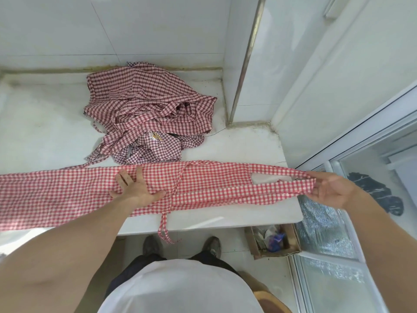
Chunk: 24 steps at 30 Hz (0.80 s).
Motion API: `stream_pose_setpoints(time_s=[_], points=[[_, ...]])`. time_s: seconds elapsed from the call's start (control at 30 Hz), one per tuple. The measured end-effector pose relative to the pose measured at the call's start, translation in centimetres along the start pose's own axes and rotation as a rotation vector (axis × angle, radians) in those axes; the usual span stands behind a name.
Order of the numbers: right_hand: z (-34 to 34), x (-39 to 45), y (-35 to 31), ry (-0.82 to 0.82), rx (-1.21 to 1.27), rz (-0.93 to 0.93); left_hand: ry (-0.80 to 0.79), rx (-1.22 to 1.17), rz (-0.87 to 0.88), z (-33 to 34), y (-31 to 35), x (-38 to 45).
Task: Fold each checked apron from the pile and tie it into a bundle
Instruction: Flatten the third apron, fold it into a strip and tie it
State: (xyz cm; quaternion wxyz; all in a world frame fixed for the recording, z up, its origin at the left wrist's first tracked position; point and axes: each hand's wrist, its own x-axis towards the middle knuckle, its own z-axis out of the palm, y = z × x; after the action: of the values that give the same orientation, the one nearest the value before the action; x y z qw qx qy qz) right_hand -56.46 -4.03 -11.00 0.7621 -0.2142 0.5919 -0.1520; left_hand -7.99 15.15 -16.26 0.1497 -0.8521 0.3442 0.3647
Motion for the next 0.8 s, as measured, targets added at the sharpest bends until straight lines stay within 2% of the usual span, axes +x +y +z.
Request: stream_pose_setpoints(time_s=[0.17, 0.27, 0.33, 0.57, 0.8], points=[[3.4, -0.2, 1.5, -0.094, 0.463, -0.196, -0.006, -0.016, -0.035, 0.4, -0.1, -0.2], [6.6, 0.2, 3.5, -0.16, 0.415, -0.131, -0.018, -0.006, -0.021, 0.7, -0.5, -0.3], [8.8, 0.2, 3.8, -0.134, 0.349, -0.141, -0.017, 0.0, -0.014, 0.8, -1.0, -0.4], [8.3, 0.2, 0.5, 0.005, 0.646, -0.349, -0.017, 0.006, -0.013, 1.1, -2.4, -0.7], [8.4, -0.8, 0.9, 0.133, 0.592, -0.228, 0.02, 0.005, -0.002, 1.5, -2.9, -0.8]])
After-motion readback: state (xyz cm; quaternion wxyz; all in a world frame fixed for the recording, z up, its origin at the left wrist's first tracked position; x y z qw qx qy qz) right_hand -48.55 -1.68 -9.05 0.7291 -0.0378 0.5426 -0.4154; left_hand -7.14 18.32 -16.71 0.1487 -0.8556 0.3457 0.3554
